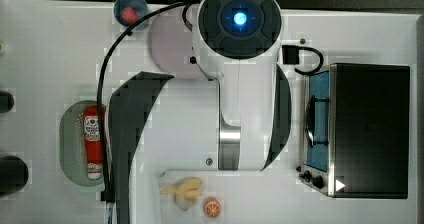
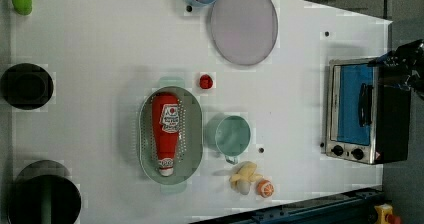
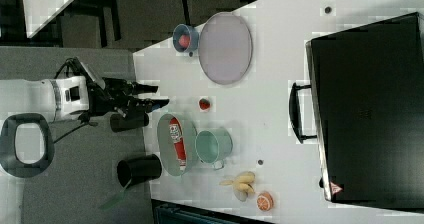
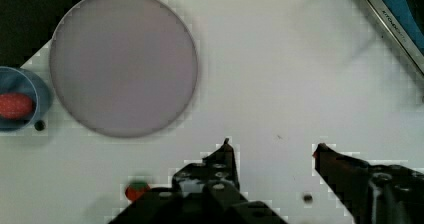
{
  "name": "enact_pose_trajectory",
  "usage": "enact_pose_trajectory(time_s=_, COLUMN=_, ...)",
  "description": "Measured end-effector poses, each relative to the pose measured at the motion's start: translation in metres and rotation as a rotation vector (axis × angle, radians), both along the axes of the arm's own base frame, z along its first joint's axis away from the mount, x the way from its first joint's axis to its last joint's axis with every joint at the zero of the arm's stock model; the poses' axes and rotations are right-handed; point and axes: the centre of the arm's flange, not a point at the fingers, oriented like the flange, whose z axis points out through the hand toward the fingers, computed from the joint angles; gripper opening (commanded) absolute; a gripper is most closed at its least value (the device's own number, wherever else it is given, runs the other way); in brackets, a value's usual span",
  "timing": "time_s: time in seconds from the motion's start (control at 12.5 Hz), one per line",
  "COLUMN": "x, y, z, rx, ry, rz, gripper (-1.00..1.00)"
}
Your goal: Pick ketchup from strainer and place it on the table
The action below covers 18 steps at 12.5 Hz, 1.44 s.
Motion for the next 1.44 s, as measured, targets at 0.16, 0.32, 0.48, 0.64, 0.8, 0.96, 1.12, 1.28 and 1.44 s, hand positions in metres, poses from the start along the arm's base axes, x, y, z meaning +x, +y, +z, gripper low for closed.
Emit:
enact_pose_trajectory(time_s=0.16, x=-0.044, y=0.004, z=0.0, rx=0.029, ry=0.119, rz=-0.029, gripper=0.82)
enact_pose_trajectory(time_s=0.32, x=-0.063, y=0.009, z=0.029, rx=0.005, ry=0.06, rz=-0.029, gripper=1.0)
enact_pose_trajectory(time_s=0.48, x=-0.064, y=0.028, z=0.057, rx=-0.006, ry=-0.033, rz=-0.001, gripper=1.0)
enact_pose_trajectory(time_s=0.64, x=-0.059, y=0.07, z=0.064, rx=-0.012, ry=-0.07, rz=0.075, gripper=1.0)
enact_pose_trajectory(time_s=0.8, x=-0.057, y=0.13, z=0.051, rx=-0.012, ry=-0.068, rz=0.188, gripper=1.0)
enact_pose_trajectory(time_s=0.96, x=-0.062, y=0.202, z=0.018, rx=0.003, ry=-0.02, rz=0.322, gripper=1.0)
enact_pose_trajectory(time_s=1.12, x=-0.079, y=0.274, z=-0.024, rx=0.027, ry=0.031, rz=0.463, gripper=1.0)
enact_pose_trajectory(time_s=1.28, x=-0.103, y=0.335, z=-0.064, rx=0.065, ry=0.073, rz=0.588, gripper=1.0)
enact_pose_trajectory(time_s=1.44, x=-0.13, y=0.374, z=-0.098, rx=0.094, ry=0.097, rz=0.672, gripper=1.0)
